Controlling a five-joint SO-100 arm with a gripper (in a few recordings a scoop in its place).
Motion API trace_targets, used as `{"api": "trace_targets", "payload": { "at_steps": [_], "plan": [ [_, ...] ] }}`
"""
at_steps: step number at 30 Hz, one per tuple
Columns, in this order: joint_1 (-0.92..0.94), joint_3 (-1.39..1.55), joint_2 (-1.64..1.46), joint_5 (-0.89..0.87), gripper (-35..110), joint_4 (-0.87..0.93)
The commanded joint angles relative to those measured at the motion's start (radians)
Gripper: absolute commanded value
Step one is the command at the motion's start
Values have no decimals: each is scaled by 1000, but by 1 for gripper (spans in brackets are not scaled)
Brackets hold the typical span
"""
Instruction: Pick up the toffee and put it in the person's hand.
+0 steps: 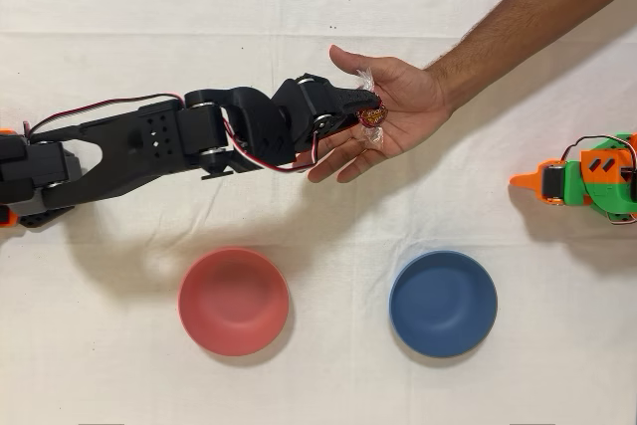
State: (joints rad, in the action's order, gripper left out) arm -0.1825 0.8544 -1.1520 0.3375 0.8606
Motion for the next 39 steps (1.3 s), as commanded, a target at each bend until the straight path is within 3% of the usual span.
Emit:
{"api": "trace_targets", "payload": {
  "at_steps": [1, 26, 39],
  "plan": [
    [2, -91, -35, 20, 9, -15],
    [0, -46, -69, -5, 17, 44],
    [26, 158, -295, -21, 13, 43]
  ]
}}
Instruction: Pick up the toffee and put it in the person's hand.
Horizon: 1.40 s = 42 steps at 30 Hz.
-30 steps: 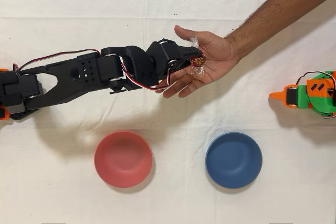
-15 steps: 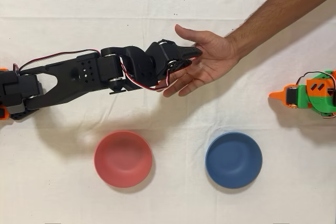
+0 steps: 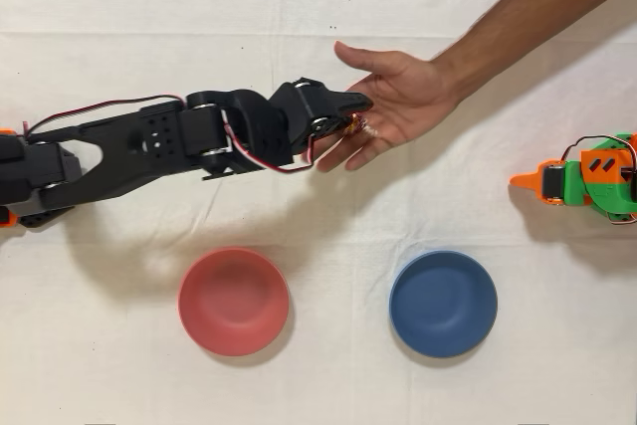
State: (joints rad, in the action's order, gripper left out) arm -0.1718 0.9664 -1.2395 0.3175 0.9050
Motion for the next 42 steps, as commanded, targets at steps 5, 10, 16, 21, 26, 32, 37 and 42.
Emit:
{"api": "trace_targets", "payload": {
  "at_steps": [5, 10, 16, 21, 26, 32, 37, 42],
  "plan": [
    [49, 181, -347, -48, 3, -3],
    [94, 319, -489, -152, 0, -12],
    [163, 483, -660, -284, 0, -40],
    [204, 650, -811, -362, 0, -101],
    [225, 822, -969, -377, 0, -163],
    [275, 1023, -1138, -439, 0, -184],
    [298, 1244, -1305, -460, 0, -219],
    [302, 1489, -1529, -451, 0, -210]
  ]
}}
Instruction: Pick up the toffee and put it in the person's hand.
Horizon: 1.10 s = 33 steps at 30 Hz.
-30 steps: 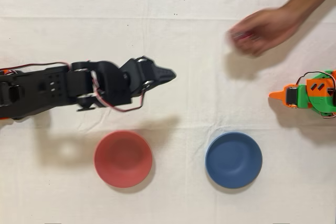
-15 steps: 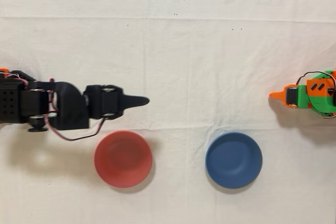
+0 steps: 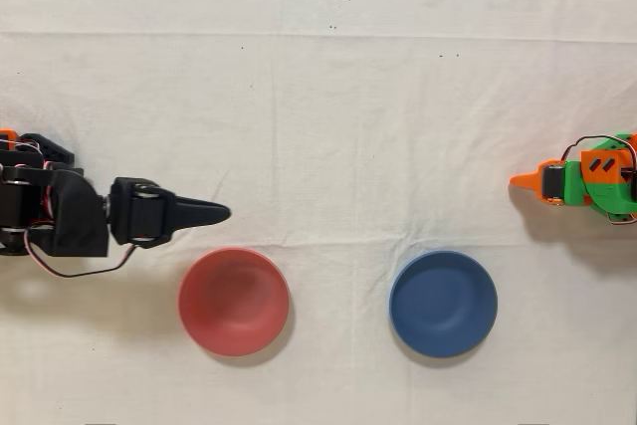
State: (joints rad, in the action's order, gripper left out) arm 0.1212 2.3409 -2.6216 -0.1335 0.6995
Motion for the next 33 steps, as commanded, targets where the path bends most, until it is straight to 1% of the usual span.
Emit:
{"api": "trace_targets", "payload": {
  "at_steps": [1, 8, 14, 33],
  "plan": [
    [11, 158, -187, 8, 0, -2],
    [14, 325, -370, 29, 0, 34],
    [14, 428, -477, 44, 0, 17],
    [11, 607, -649, 67, 0, 92]
  ]
}}
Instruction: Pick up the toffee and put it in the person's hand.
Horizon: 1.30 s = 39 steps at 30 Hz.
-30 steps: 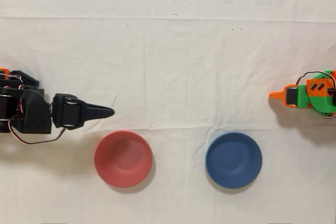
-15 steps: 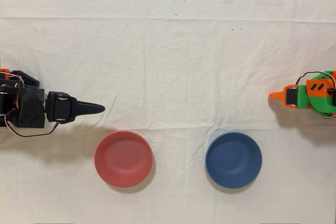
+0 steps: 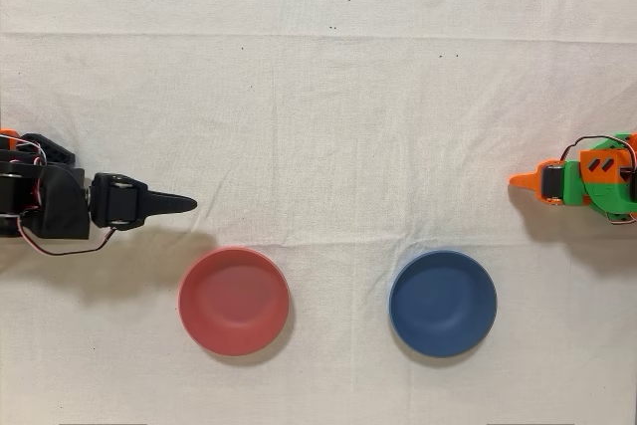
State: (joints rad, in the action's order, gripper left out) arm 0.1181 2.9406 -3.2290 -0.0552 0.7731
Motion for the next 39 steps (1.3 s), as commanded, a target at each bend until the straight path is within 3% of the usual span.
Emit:
{"api": "trace_targets", "payload": {
  "at_steps": [1, 39],
  "plan": [
    [14, 17, -52, -11, 0, 21],
    [-43, 176, -140, 0, 0, 57]
  ]
}}
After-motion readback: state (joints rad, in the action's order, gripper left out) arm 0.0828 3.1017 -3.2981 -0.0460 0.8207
